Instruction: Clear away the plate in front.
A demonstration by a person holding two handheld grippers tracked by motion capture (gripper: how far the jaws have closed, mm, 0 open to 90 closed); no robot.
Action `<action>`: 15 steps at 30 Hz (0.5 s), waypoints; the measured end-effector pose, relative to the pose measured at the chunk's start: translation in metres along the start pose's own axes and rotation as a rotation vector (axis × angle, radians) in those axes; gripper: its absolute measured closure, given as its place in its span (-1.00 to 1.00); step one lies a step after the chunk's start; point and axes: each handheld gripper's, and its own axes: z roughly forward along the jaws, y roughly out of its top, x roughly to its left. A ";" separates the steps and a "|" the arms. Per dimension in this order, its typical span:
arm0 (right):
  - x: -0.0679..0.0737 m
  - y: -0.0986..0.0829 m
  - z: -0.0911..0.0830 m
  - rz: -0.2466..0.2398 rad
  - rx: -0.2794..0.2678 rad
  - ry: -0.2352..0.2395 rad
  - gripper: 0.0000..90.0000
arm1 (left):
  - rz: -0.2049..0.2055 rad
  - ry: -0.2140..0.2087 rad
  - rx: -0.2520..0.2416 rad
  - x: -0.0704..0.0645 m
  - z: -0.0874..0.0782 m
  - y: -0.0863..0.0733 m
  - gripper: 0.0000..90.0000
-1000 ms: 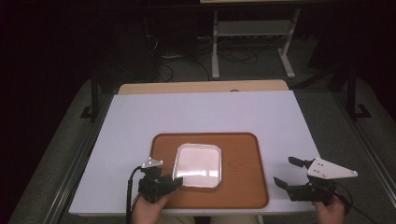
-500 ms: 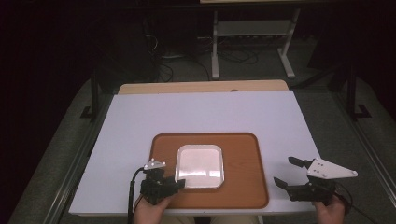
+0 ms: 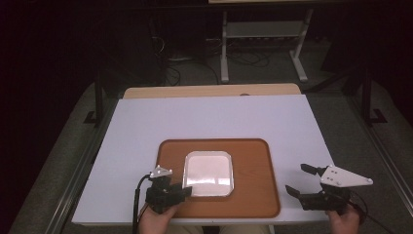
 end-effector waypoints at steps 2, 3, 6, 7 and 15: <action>0.000 0.000 0.000 0.000 0.001 -0.001 -0.71 | 0.000 0.000 0.000 0.000 0.000 0.000 0.21; 0.000 0.000 0.000 0.000 0.002 -0.001 -0.71 | 0.008 0.004 -0.001 0.000 0.000 0.000 0.21; 0.000 0.000 0.000 0.001 0.002 -0.003 -0.71 | 0.013 0.007 -0.002 0.001 -0.001 0.000 0.21; 0.000 0.000 0.000 0.001 0.003 -0.004 -0.71 | 0.013 0.007 -0.002 0.001 -0.001 0.000 0.21; 0.000 0.000 0.000 0.004 0.005 -0.009 -0.71 | 0.029 0.007 -0.022 0.002 -0.004 0.003 0.20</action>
